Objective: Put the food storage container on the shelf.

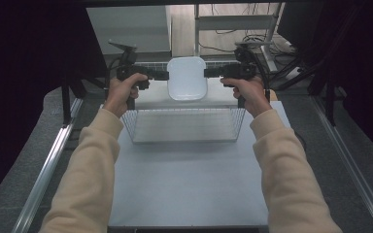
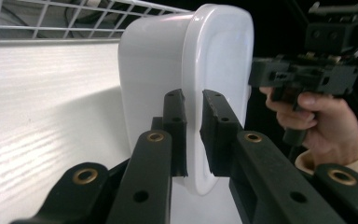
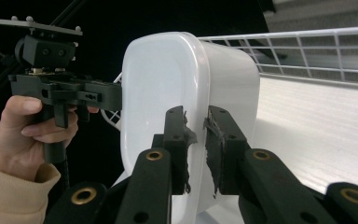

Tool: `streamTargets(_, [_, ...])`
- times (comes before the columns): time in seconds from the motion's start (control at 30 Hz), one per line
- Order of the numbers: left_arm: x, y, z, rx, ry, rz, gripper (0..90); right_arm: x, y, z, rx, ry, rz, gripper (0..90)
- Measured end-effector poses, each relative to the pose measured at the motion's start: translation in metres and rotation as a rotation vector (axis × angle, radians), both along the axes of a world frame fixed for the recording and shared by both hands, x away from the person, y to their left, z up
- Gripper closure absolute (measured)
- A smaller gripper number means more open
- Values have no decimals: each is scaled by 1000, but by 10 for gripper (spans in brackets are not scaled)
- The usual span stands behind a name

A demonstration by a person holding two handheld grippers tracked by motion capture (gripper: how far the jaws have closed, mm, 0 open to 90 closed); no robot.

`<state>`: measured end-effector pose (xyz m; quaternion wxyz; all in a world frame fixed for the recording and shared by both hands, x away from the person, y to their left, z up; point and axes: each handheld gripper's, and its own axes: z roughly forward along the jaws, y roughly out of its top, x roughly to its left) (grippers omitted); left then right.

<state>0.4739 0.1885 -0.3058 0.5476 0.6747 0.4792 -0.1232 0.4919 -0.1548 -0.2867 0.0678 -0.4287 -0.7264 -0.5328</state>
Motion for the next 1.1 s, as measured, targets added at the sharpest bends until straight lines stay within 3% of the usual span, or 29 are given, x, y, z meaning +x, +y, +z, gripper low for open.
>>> streamTargets(0.03, [0, 0, 0, 0, 0, 0, 810, 0, 0, 0, 0, 0, 0, 774])
streamTargets(0.13, [15, 2, -7, -74, 79, 17, 806, 13, 1, -4, 5, 62, -22, 743])
streamTargets(0.23, [22, 3, -11, -101, 103, 34, 799, 19, 1, -7, 18, 96, -31, 732])
streamTargets(0.33, [33, 6, -22, -161, 147, 39, 796, 29, 0, -14, 55, 173, -47, 713])
streamTargets(0.47, [38, 4, -31, -172, 170, 45, 786, 36, -1, -22, 68, 232, -74, 693])
streamTargets(0.63, [38, 6, -34, -193, 167, 45, 776, 37, -1, -23, 67, 228, -92, 698])
streamTargets(0.7, [36, 4, -33, -179, 152, 47, 764, 35, 0, -22, 67, 233, -97, 669])
streamTargets(0.73, [35, 4, -32, -172, 146, 51, 703, 34, 2, -21, 62, 228, -97, 585])
streamTargets(0.77, [34, 4, -31, -163, 135, 61, 703, 34, 2, -21, 62, 228, -97, 585])
streamTargets(0.8, [29, 3, -25, -127, 90, 88, 557, 29, 3, -16, 76, 180, -120, 479])
streamTargets(0.83, [29, 3, -25, -127, 90, 88, 493, 29, 3, -16, 76, 180, -120, 479])
streamTargets(0.87, [22, 2, -18, -76, 42, 119, 493, 26, 3, -13, 76, 154, -135, 435])
streamTargets(0.9, [17, 3, -14, -48, 8, 128, 425, 20, 4, -8, 75, 112, -141, 394])
streamTargets(0.93, [5, 4, -4, -20, -51, 137, 370, 12, 4, -1, 58, 59, -125, 349])
streamTargets(0.97, [5, 4, -4, -20, -51, 137, 349, 12, 4, -1, 58, 59, -125, 349])
streamTargets(1.1, [-15, 6, 8, 66, -121, 136, 310, -5, 2, 11, 10, -24, -97, 295])
